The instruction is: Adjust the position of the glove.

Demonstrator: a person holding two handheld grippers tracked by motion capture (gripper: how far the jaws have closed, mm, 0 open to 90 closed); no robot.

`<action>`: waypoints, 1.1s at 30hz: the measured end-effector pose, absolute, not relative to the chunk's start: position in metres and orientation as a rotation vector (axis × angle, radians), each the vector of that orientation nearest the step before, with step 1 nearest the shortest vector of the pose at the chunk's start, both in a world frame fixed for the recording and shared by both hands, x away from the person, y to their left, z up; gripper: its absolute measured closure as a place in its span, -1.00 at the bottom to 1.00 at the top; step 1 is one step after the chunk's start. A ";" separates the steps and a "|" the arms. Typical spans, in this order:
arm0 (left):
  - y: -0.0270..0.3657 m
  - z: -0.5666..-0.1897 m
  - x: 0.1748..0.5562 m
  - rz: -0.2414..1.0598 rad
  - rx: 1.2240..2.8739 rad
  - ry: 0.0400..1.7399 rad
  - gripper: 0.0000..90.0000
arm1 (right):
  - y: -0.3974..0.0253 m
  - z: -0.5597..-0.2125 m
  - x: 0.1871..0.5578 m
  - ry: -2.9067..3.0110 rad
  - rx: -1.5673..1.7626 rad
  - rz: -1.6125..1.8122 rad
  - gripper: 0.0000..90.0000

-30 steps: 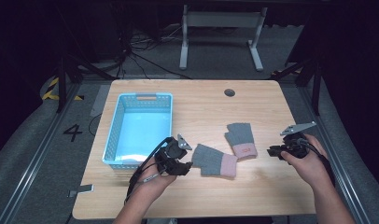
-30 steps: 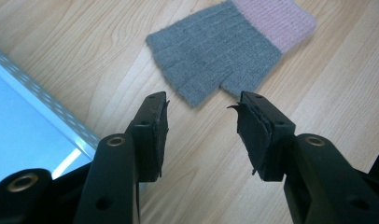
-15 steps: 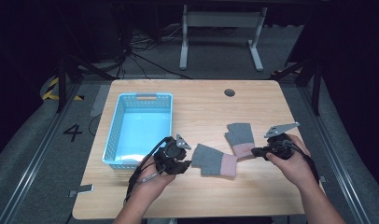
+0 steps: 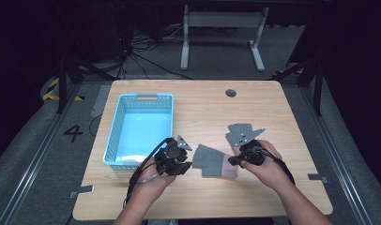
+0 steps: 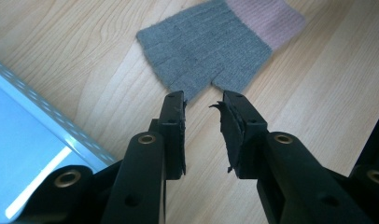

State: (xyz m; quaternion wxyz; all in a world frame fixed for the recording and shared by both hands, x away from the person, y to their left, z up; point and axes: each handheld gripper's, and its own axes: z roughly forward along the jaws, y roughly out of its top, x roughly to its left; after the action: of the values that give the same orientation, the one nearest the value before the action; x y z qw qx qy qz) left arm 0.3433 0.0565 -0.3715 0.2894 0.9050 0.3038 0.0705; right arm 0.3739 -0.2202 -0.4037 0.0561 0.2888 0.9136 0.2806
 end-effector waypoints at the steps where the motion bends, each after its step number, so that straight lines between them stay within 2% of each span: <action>1: 0.057 -0.372 0.343 0.188 2.415 0.811 0.54 | -0.220 -0.404 0.374 2.772 0.876 0.851 1.00; 11: 0.055 -0.372 0.343 0.181 2.420 0.802 0.52 | -0.199 -0.425 0.373 2.837 0.813 0.773 1.00; 23: 0.054 -0.373 0.343 0.181 2.431 0.795 0.51 | -0.200 -0.430 0.374 2.866 0.826 0.751 1.00; 33: 0.048 -0.371 0.346 0.178 2.428 0.772 0.50 | -0.212 -0.426 0.360 2.948 0.757 0.672 1.00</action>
State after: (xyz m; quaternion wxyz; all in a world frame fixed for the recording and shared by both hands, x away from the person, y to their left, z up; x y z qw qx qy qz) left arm 0.3461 0.0478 -0.3713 0.2896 0.9100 0.2892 0.0665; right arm 0.3595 -0.2119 -0.4261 0.0121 0.2429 0.9457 0.2157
